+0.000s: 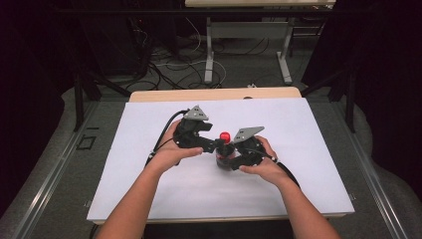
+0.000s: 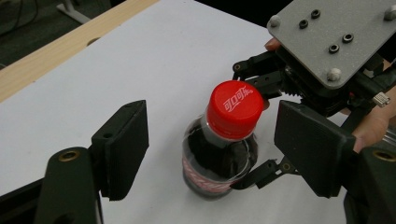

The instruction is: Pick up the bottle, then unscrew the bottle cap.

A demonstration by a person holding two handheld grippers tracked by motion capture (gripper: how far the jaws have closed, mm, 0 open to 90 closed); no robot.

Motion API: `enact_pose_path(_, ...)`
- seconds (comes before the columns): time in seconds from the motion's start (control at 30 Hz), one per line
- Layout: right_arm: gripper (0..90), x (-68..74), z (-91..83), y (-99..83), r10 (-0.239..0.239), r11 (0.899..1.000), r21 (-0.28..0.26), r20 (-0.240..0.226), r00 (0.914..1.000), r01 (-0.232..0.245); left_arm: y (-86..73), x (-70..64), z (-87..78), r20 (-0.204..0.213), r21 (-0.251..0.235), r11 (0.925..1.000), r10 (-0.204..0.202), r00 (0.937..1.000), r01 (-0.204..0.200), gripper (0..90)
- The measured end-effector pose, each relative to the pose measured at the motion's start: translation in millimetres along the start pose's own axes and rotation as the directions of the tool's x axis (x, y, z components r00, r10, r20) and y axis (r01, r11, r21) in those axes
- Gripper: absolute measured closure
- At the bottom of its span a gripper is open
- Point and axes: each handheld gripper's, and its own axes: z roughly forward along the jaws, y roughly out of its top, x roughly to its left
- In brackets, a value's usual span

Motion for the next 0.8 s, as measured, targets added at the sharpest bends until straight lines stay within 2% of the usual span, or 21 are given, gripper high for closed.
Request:
enact_pose_path(0.13,30.8,1.3,-0.3,-0.2,-0.001,1.000,-0.004,0.003,1.0000,0.001,2.6,-1.4,1.5,0.025,0.017,0.9998,0.009,0.9996,-0.010,29.6)
enact_pose_path(0.2,30.7,1.6,0.0,-0.3,-0.003,1.000,-0.001,0.000,1.0000,0.003,3.6,-3.0,3.0,0.033,0.025,0.9996,-0.014,0.9993,0.013,31.4)
enact_pose_path(0.3,30.7,1.8,-0.6,-0.2,-0.007,1.000,0.013,-0.012,0.9999,0.007,4.2,-3.2,2.7,0.043,0.045,0.9988,-0.022,0.9988,0.020,34.5)
enact_pose_path(0.37,30.7,1.9,-0.7,-0.2,-0.004,1.000,0.015,-0.014,0.9999,0.004,4.3,-2.6,3.9,0.030,0.033,0.9991,-0.027,0.9992,0.026,36.6)
enact_pose_path(0.5,30.8,2.0,0.8,-0.5,0.002,1.000,-0.001,-0.014,0.9999,-0.002,5.8,-1.1,2.6,0.058,0.022,0.9987,-0.047,0.9972,0.046,40.2)
enact_pose_path(0.57,30.8,1.7,0.2,-0.3,0.002,1.000,0.008,-0.020,0.9998,-0.002,7.1,-0.7,4.1,0.056,0.029,0.9987,-0.043,0.9975,0.041,41.4)
enact_pose_path(0.6,30.8,1.1,0.6,-0.2,-0.009,1.000,-0.003,-0.022,0.9997,0.009,8.6,0.8,4.5,0.076,0.043,0.9980,-0.050,0.9959,0.047,43.6)
enact_pose_path(0.63,30.8,1.7,-0.6,0.1,-0.005,1.000,0.013,-0.028,0.9996,0.005,8.6,0.8,4.5,0.076,0.043,0.9980,-0.050,0.9959,0.047,44.6)
enact_pose_path(0.67,30.8,1.7,-0.4,0.2,-0.015,1.000,0.008,-0.028,0.9995,0.016,9.2,1.9,7.7,0.074,0.028,0.9988,-0.042,0.9963,0.040,46.0)
enact_pose_path(0.73,30.8,2.8,0.2,0.1,-0.018,1.000,-0.010,-0.032,0.9993,0.017,9.9,1.8,8.0,0.085,0.043,0.9979,-0.052,0.9950,0.048,47.3)
enact_pose_path(0.8,30.8,4.6,-0.4,0.4,-0.010,1.000,-0.004,-0.051,0.9987,0.010,10.7,1.6,10.3,0.100,0.046,0.9985,-0.036,0.9944,0.031,50.0)
